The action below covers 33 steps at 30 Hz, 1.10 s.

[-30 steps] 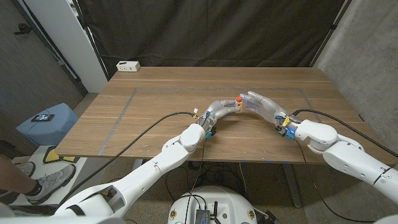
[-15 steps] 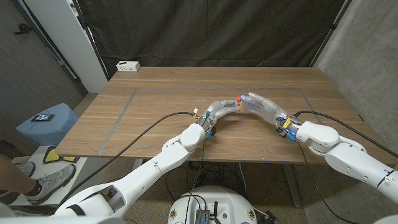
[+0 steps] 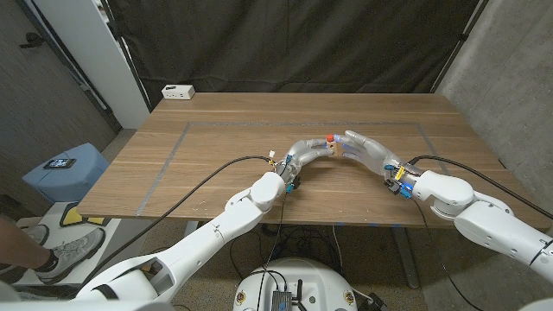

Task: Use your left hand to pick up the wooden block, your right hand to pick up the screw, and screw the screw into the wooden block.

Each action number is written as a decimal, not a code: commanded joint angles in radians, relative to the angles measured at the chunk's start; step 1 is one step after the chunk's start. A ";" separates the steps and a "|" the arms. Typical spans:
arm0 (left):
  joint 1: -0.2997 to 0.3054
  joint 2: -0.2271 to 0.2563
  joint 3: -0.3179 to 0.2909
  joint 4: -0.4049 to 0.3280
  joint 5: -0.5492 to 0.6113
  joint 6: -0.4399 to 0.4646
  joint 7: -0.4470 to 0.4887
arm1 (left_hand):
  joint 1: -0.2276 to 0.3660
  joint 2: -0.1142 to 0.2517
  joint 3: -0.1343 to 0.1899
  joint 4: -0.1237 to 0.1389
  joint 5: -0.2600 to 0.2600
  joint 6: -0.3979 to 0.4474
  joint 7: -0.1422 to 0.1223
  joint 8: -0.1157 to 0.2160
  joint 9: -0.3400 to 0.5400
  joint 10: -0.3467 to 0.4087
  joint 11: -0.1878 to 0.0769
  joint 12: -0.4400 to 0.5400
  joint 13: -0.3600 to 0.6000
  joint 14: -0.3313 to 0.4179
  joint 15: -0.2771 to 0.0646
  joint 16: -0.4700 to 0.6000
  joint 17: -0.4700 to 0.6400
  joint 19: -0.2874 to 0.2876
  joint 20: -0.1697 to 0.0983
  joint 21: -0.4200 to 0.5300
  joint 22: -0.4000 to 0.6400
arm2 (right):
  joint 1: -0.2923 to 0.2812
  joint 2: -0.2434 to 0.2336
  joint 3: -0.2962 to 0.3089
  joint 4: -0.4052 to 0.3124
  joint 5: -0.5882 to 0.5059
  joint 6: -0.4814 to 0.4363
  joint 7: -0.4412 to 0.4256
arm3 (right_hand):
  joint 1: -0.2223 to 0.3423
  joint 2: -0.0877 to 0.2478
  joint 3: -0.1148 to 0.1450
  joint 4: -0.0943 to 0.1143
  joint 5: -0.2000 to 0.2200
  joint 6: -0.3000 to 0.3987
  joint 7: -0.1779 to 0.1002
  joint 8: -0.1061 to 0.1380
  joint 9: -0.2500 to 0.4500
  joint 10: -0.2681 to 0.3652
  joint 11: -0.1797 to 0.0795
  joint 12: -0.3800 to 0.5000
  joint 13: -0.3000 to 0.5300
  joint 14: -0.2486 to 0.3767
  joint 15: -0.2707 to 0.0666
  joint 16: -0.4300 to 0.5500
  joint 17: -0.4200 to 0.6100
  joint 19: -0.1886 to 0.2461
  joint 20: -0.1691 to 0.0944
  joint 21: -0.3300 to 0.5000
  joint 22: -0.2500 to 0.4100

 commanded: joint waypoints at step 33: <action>0.006 0.009 0.001 -0.020 -0.001 0.014 -0.002 | -0.005 0.003 0.005 0.007 0.008 0.008 0.002 0.005 0.003 -0.006 0.002 0.001 0.003 -0.002 -0.073 0.006 0.001 -0.003 0.000 0.004 0.005 | -0.076 -0.029 0.061 -0.033 0.048 0.023 0.009 | 0.007 0.003 0.007 -0.005 0.005 0.024 -0.002 0.003 0.001 -0.092 -0.006 0.008 0.003 -0.135 0.002 0.006 0.001 0.016 -0.008 0.011 0.004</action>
